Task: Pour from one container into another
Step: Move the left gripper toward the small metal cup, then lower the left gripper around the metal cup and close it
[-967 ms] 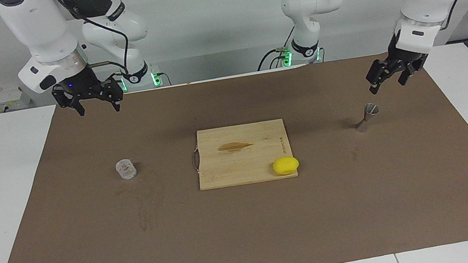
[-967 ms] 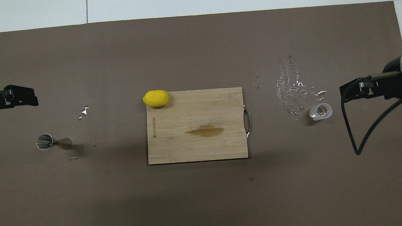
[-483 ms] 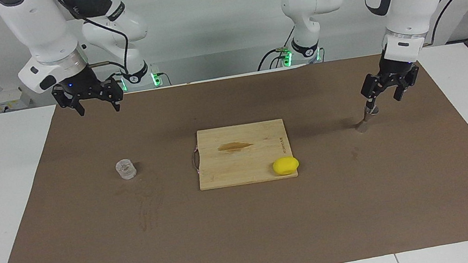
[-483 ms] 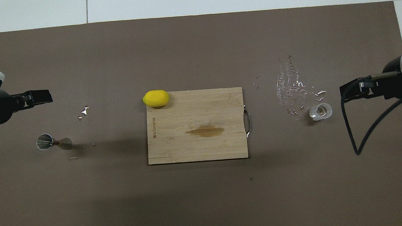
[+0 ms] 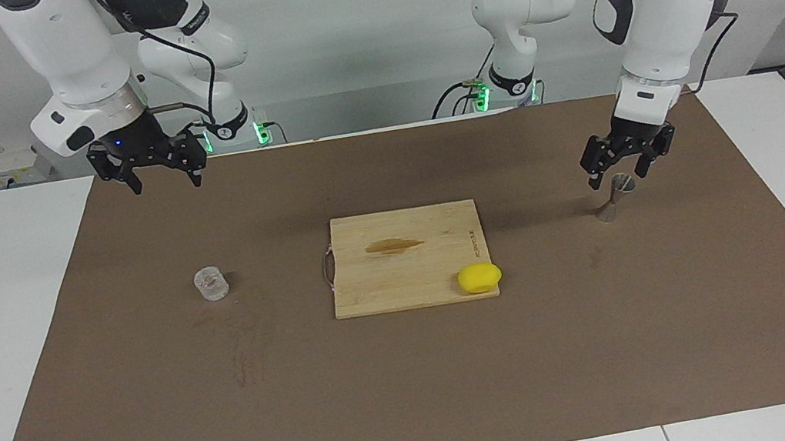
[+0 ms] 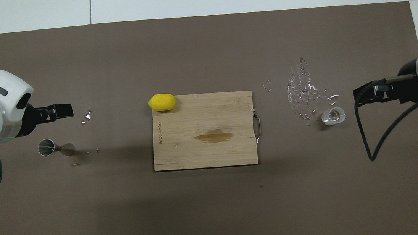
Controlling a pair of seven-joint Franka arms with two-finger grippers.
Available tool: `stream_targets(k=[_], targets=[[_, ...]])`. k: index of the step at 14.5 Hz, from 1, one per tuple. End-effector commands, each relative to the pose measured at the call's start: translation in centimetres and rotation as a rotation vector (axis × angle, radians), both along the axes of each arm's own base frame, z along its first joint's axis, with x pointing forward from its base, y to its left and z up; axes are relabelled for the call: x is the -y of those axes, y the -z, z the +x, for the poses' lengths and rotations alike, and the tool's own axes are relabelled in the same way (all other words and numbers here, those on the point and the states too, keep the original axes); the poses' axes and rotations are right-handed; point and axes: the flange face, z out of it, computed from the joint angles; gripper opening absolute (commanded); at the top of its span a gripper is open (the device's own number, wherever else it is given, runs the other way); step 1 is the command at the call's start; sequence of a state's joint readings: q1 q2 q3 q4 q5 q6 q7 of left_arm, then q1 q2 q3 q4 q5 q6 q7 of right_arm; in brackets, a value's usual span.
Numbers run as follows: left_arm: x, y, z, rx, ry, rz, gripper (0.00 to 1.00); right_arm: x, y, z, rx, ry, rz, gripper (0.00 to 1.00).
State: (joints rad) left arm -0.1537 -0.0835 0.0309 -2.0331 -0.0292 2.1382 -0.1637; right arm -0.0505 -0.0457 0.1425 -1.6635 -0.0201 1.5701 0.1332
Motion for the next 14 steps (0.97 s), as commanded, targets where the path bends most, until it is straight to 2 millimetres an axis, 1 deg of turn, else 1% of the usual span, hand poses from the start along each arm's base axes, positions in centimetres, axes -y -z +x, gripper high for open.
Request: stream_targets(k=[1,2,3,7,9,11,12,13,14], targets=[[0.7,-0.3,-1.2,-0.010,0.007,0.013,1.00,0.4,-0.3,-0.2,-0.001,-0.010,0.001,1.00],[1.9,-0.3,-1.4,-0.009,0.028,0.013,1.00,0.5,-0.3,-0.2,-0.001,-0.009,0.001,1.00],[2.7,-0.1,-1.7,-0.020,0.044,0.014,1.00,0.4,-0.3,-0.2,-0.001,-0.010,0.001,1.00],[3.4,-0.1,-2.1,-0.046,0.080,0.022,1.00,0.5,-0.3,-0.2,-0.001,-0.009,0.001,1.00],[4.2,-0.2,-2.2,-0.062,0.110,0.028,1.00,0.4,-0.3,-0.2,-0.001,-0.010,0.001,1.00],[4.0,-1.0,-2.0,-0.078,0.112,0.014,1.00,0.4,-0.3,-0.2,-0.001,-0.010,0.001,1.00],[3.9,-1.2,-1.8,-0.076,0.139,-0.013,1.00,0.5,-0.3,-0.2,-0.001,-0.009,0.001,1.00],[3.5,-1.5,-1.4,-0.072,0.188,-0.067,1.00,0.5,-0.3,-0.2,-0.001,-0.009,0.001,1.00],[2.5,-1.8,-1.1,-0.062,0.240,-0.105,1.00,0.4,-0.3,-0.2,-0.001,-0.010,0.001,1.00]])
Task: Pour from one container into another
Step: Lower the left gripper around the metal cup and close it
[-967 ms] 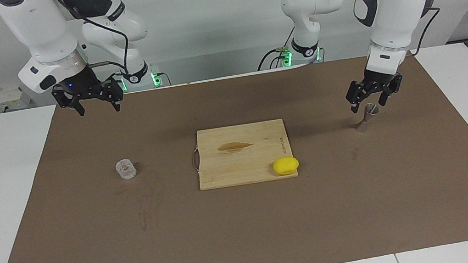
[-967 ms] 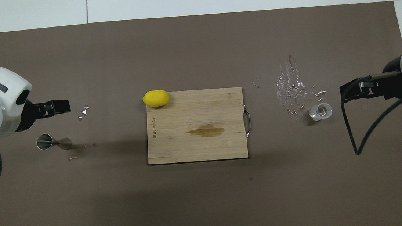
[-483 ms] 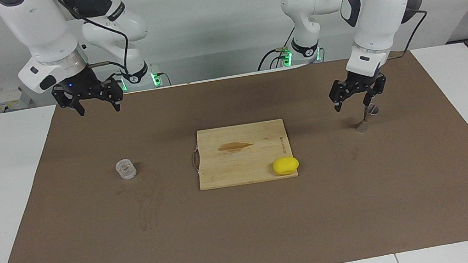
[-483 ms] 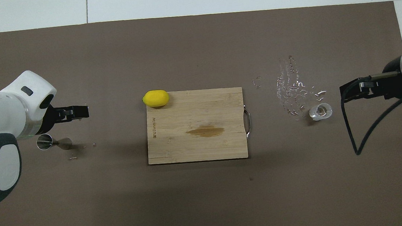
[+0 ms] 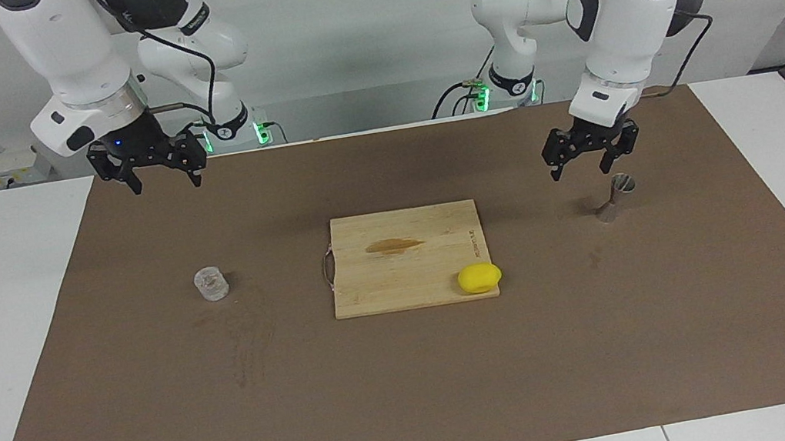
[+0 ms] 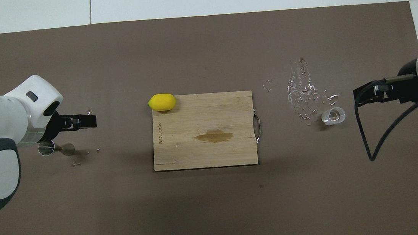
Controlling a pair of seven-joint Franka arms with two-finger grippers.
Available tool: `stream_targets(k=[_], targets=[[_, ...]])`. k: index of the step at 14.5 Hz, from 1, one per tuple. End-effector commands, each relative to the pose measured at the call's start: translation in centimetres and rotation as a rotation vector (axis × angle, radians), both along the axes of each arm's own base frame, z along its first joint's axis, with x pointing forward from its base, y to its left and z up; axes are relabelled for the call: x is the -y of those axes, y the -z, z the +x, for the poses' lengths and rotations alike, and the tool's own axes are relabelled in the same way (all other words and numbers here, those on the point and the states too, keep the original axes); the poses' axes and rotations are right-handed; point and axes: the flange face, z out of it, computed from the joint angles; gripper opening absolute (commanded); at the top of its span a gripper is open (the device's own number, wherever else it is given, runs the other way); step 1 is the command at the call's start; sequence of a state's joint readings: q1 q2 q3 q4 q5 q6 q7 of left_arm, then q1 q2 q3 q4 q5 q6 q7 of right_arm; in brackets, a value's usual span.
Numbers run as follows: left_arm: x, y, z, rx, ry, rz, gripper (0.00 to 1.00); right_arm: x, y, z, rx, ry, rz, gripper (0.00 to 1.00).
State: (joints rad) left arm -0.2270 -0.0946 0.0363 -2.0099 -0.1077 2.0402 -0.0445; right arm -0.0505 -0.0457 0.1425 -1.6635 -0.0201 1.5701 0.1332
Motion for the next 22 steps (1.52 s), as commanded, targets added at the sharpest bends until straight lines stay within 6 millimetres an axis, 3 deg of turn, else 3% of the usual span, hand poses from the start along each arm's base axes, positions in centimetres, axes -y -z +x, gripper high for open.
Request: stream_targets(k=[1,5,12,15,18,20,22], targets=[[-2.4,-1.0,0.6,0.006,0.104,-0.075,1.00,0.5,-0.3,-0.2,-0.001,-0.009,0.001,1.00],[-5.4,-0.4,1.0,0.008,0.208,-0.223,1.00,0.4,-0.3,-0.2,-0.001,-0.010,0.001,1.00],[-11.3,1.8,3.5,0.005,0.383,-0.547,1.00,0.5,-0.3,-0.2,-0.001,-0.009,0.001,1.00],[-15.0,5.0,3.6,0.020,0.441,-0.685,1.00,0.4,-0.3,-0.2,-0.001,-0.010,0.001,1.00],[-20.1,7.9,4.9,0.099,0.567,-0.843,1.00,0.4,-0.3,-0.2,-0.001,-0.010,0.001,1.00],[-22.1,10.3,5.2,0.195,0.615,-0.962,1.00,0.5,-0.3,-0.2,-0.001,-0.009,0.001,1.00],[-23.7,12.0,5.0,0.331,0.706,-0.967,1.00,0.5,-0.3,-0.2,-0.001,-0.009,0.001,1.00]])
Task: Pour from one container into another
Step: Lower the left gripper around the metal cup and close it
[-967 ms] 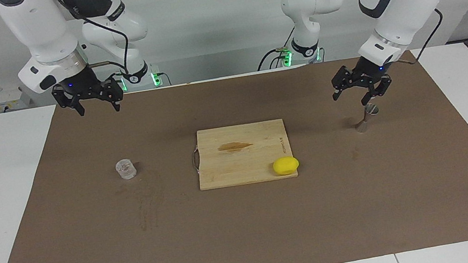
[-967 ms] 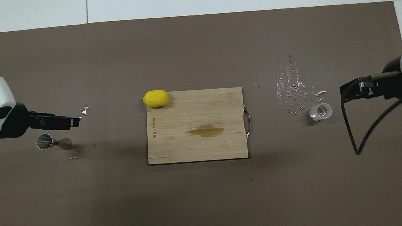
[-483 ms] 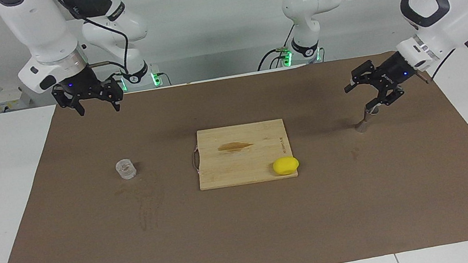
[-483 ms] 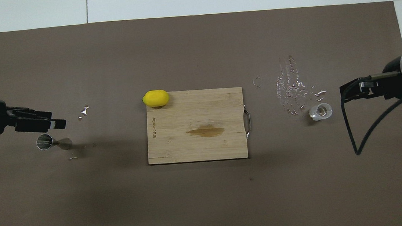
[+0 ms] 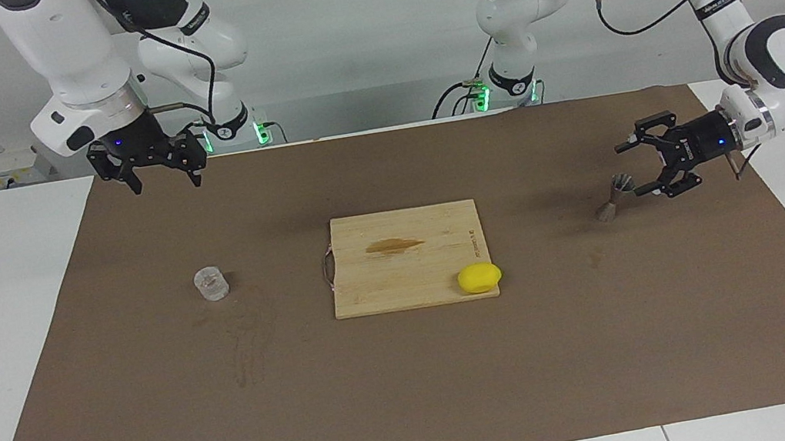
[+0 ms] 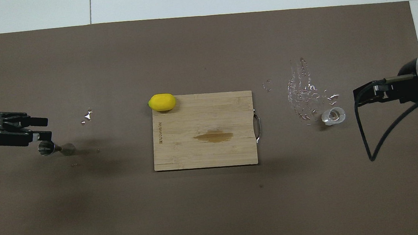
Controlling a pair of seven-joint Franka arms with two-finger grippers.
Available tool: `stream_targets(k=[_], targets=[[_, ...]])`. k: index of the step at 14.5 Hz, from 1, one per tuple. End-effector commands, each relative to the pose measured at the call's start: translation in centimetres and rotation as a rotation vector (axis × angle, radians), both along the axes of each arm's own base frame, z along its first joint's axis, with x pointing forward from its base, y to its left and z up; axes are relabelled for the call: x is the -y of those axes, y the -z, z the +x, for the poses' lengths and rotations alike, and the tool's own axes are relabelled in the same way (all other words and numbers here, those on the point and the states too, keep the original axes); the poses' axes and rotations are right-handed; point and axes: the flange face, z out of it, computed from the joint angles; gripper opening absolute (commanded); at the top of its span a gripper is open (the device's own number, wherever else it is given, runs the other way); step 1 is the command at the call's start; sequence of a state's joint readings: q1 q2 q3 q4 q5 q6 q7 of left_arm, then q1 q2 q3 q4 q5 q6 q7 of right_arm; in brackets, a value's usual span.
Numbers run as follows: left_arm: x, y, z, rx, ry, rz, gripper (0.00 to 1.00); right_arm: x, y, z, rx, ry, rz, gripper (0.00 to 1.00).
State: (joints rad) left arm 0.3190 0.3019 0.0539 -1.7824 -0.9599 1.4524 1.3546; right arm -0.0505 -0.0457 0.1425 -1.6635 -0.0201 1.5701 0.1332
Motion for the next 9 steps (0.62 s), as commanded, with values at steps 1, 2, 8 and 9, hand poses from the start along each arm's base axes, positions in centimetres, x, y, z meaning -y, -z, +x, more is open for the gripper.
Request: stream_targets(k=[1,2,8,9], targets=[[-0.8,2.0,0.2,0.167,0.055,-0.091,1.00,0.4,-0.3,-0.2,-0.001,-0.010,0.001,1.00],[-0.7,2.5,0.0,0.243,0.068,-0.127,1.00,0.5,-0.3,-0.2,-0.001,-0.009,0.001,1.00],[-2.4,9.6,-2.6,0.545,0.141,-0.327,1.00,0.4,-0.3,-0.2,-0.001,-0.010,0.001,1.00],[-2.8,10.5,-3.0,0.604,0.112,-0.342,1.00,0.4,-0.3,-0.2,-0.001,-0.010,0.001,1.00]])
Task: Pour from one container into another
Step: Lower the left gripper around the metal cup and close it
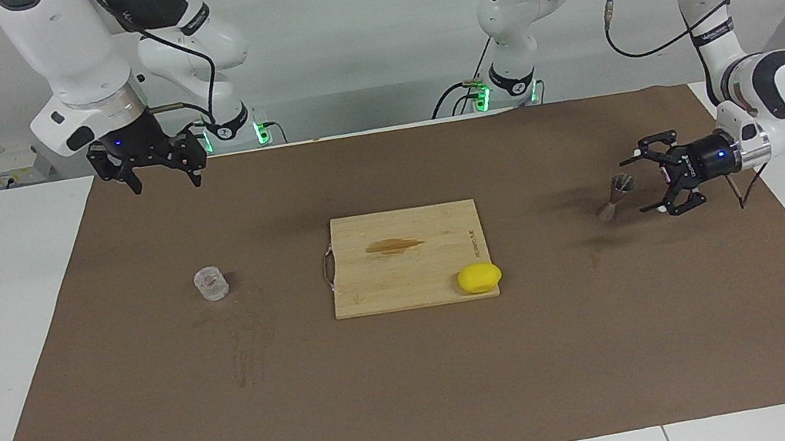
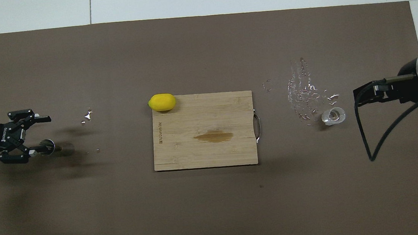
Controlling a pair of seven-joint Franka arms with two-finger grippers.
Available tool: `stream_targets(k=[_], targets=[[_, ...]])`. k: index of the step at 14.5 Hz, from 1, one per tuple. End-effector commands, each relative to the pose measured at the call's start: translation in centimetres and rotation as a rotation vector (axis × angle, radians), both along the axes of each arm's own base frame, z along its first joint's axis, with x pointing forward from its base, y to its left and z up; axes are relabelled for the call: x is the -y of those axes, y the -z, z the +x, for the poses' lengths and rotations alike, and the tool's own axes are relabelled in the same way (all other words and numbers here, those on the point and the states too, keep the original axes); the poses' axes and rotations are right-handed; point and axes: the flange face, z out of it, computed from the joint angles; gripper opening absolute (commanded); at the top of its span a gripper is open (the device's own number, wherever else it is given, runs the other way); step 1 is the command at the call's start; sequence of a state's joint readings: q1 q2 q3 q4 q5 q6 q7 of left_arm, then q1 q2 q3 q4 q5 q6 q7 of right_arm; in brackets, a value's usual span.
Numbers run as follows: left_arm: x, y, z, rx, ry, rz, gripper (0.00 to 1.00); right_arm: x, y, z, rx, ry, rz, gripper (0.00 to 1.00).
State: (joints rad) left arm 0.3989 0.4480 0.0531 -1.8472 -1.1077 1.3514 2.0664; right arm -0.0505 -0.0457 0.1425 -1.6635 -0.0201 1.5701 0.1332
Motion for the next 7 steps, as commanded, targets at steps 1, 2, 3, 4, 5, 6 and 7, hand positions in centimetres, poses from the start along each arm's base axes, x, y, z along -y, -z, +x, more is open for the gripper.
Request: stream_targets(k=[1,2,3,4,5,6,7], targets=[[-1.1,2.5,-1.1,0.120,-0.062,-0.094,1.00,0.4,-0.3,-0.2,-0.001,-0.010,0.001,1.00],[-1.2,3.6,-1.4,0.113,-0.064,-0.108,1.00,0.5,-0.3,-0.2,-0.001,-0.009,0.001,1.00],[-1.8,4.1,-2.1,0.117,-0.070,-0.127,1.00,0.5,-0.3,-0.2,-0.001,-0.009,0.001,1.00],[-1.9,4.2,-2.8,0.120,-0.066,-0.149,1.00,0.4,-0.3,-0.2,-0.001,-0.010,0.001,1.00],[-2.3,4.2,-3.2,0.145,-0.063,-0.163,1.00,0.5,-0.3,-0.2,-0.001,-0.009,0.001,1.00],[-2.6,4.2,-3.3,0.164,-0.065,-0.158,1.00,0.4,-0.3,-0.2,-0.001,-0.010,0.001,1.00],[-3.2,4.4,-3.6,0.166,-0.074,-0.151,1.00,0.4,-0.3,-0.2,-0.001,-0.010,0.001,1.00]])
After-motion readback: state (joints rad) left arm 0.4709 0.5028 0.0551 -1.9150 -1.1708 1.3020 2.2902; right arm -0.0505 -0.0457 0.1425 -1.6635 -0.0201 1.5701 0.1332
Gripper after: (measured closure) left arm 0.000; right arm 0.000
